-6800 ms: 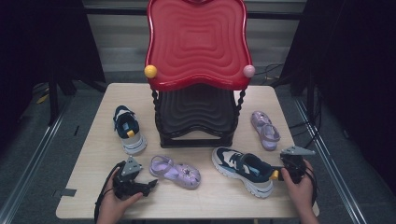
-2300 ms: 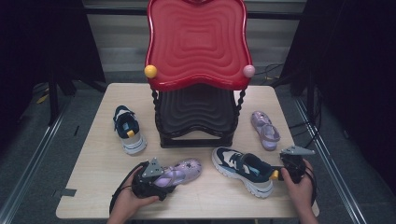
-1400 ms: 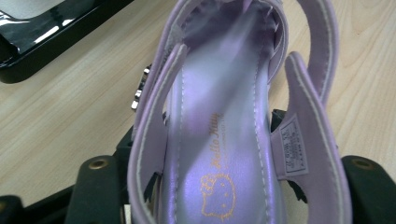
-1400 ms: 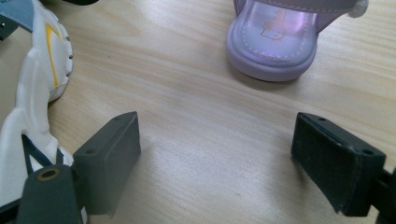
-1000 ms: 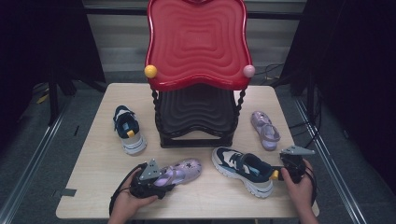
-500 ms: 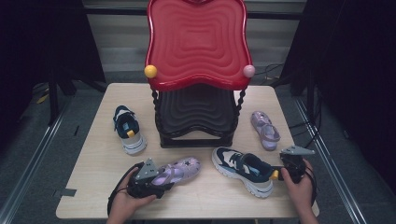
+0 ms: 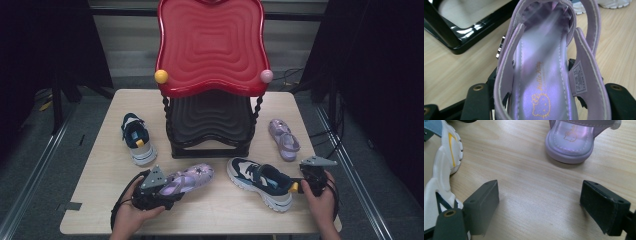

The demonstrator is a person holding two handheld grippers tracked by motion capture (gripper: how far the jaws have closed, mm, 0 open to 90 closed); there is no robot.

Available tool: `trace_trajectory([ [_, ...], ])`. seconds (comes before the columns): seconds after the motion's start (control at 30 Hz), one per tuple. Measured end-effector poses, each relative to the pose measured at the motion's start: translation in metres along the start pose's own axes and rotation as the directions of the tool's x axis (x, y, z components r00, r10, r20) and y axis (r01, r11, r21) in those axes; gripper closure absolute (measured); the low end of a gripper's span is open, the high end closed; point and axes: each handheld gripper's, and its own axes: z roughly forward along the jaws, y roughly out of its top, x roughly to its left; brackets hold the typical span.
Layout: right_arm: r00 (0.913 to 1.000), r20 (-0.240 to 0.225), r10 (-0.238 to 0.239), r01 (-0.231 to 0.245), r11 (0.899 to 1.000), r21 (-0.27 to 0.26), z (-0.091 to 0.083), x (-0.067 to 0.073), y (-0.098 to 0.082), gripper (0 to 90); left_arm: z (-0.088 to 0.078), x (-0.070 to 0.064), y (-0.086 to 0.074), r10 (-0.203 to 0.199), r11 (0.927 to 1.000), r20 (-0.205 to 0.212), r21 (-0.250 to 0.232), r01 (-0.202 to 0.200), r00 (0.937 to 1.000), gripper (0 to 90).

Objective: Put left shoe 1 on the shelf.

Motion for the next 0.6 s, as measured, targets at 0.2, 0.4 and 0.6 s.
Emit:
trace_trajectory([
  [0.2, 1.0, 0.0, 0.0, 0.0, 1.0, 0.0, 0.0, 0.0, 0.0, 15.1, -0.01, 0.0, 0.013, -0.01, 0.9999, -0.018, -0.014, 0.01, 0.9998, 37.7],
  [0.4, 1.0, 0.0, -0.002, 0.002, 1.0, -0.001, 0.0, 0.0, 0.0, 15.1, -0.016, 0.0, 0.03, -0.022, 0.9987, -0.055, -0.047, 0.019, 0.9983, 37.7],
  [0.6, 1.0, 0.0, 0.0, 0.0, 1.0, 0.0, 0.0, 0.0, 0.0, 15.1, -0.015, 0.001, 0.043, -0.028, 0.9983, -0.082, -0.054, 0.024, 0.9962, 37.7],
])
